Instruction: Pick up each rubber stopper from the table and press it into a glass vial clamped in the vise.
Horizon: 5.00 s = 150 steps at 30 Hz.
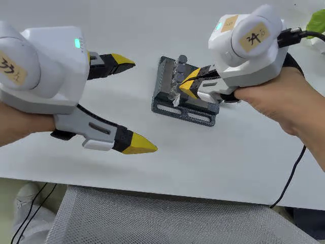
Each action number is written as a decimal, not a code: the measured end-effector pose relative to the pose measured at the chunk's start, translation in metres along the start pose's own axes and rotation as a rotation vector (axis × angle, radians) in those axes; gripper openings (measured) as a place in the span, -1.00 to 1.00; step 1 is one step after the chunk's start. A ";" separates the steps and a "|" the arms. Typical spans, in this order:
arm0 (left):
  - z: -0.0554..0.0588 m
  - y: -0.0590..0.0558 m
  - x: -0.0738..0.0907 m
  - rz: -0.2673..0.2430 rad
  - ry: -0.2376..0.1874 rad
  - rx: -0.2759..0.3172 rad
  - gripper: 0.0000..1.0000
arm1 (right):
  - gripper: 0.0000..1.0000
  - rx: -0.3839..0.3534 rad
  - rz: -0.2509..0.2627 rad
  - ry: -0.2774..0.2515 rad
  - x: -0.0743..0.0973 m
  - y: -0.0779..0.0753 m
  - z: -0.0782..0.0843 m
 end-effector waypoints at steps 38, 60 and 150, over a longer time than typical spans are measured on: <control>-0.003 0.002 -0.001 -0.003 -0.024 0.018 0.85 | -1.00 0.083 -0.011 0.043 -0.006 -0.003 -0.001; -0.002 0.002 -0.004 -0.003 -0.029 0.020 0.85 | -1.00 0.096 -0.049 0.075 -0.008 -0.005 -0.002; -0.012 0.010 0.007 -0.052 0.019 -0.011 0.98 | -0.61 -0.104 -0.004 -0.171 0.027 -0.006 0.022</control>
Point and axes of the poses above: the centre of the closed fingertips' face, and the gripper's own axes: x roughly backward along the fingers, y roughly to its left, z roughly out of its underside, the point moved 3 cm from there along x, roughly backward along the fingers, and after that the axes turned 3 degrees about y, right-handed, at the moved point
